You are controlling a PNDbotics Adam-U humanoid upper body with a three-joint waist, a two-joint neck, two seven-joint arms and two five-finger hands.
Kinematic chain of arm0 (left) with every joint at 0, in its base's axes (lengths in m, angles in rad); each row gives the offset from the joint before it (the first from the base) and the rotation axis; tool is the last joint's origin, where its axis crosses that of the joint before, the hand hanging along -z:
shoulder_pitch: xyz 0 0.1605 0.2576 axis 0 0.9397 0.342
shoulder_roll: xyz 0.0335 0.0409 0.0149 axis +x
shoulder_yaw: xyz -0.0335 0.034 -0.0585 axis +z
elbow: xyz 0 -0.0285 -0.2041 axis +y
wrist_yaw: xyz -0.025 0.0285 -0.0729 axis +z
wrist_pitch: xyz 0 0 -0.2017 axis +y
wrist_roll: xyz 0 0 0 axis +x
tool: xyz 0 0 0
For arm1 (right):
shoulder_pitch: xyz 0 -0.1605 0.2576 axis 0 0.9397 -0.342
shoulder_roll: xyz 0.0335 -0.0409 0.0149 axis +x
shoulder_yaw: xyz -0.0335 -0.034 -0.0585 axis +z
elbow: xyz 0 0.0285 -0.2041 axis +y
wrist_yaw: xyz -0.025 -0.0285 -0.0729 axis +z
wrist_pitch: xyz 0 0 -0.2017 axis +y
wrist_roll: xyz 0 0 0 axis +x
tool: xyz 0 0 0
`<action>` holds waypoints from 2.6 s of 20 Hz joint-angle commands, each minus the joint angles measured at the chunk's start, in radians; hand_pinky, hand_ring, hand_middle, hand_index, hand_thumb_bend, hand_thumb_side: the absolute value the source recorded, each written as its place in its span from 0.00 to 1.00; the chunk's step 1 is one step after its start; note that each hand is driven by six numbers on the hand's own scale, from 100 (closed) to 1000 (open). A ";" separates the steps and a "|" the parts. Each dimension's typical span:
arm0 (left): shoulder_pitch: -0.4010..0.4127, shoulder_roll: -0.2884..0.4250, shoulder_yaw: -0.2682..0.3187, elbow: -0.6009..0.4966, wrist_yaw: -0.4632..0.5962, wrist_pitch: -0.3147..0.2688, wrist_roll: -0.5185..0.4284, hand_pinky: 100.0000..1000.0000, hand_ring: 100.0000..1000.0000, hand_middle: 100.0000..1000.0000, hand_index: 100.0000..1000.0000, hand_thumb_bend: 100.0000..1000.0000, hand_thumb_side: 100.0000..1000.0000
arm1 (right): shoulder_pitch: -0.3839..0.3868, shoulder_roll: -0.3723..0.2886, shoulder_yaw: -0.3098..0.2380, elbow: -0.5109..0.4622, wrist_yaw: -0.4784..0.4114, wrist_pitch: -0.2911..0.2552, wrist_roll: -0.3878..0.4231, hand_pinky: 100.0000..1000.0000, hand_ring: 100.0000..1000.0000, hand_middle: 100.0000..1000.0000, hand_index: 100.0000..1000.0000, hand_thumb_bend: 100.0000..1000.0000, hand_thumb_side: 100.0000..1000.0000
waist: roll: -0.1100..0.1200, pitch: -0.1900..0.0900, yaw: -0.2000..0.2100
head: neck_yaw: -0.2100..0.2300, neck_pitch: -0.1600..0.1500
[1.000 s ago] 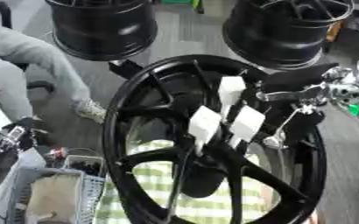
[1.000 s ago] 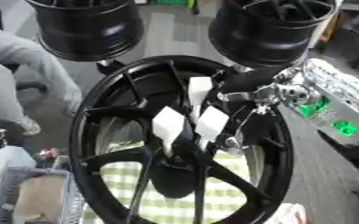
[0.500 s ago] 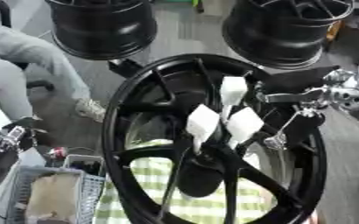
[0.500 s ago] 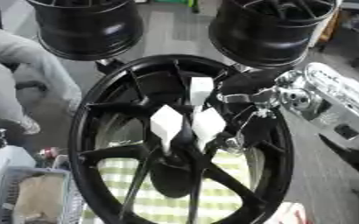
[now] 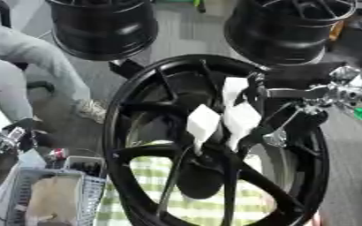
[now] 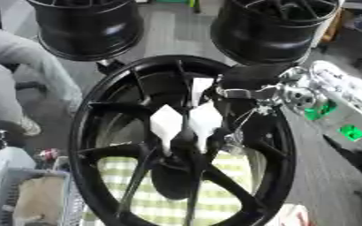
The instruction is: Pull the pin out of the wheel hub.
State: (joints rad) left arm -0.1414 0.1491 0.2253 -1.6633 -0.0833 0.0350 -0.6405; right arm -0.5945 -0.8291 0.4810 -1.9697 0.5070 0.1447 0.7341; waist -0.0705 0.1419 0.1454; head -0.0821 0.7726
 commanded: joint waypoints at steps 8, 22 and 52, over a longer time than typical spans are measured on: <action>-0.009 0.023 0.003 -0.019 -0.005 0.000 0.002 0.68 0.57 0.60 0.67 0.00 0.82 | -0.036 -0.087 -0.119 -0.030 -0.224 0.039 -0.121 0.65 0.57 0.39 0.53 0.00 0.12 | -0.003 -0.014 -0.011 | 0.010 -0.003; -0.003 0.023 0.028 -0.023 -0.009 0.009 0.022 0.68 0.57 0.60 0.67 0.00 0.83 | 0.462 -0.134 -0.531 -0.030 -0.396 0.028 -0.620 0.58 0.53 0.33 0.52 0.00 0.05 | 0.000 -0.008 -0.060 | 0.046 -0.003; 0.002 0.015 0.036 -0.021 -0.002 0.006 0.031 0.68 0.57 0.60 0.67 0.00 0.83 | 0.769 0.354 -0.857 0.258 -0.214 0.334 -1.341 0.63 0.67 0.75 0.95 0.00 0.47 | 0.019 -0.016 -0.089 | 0.039 -0.003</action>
State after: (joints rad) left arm -0.1321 0.1489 0.2564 -1.6638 -0.0892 0.0402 -0.6102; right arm 0.1793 -0.4534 -0.3691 -1.6926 0.2830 0.4748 -0.5993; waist -0.0514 0.1346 0.0561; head -0.0400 0.7726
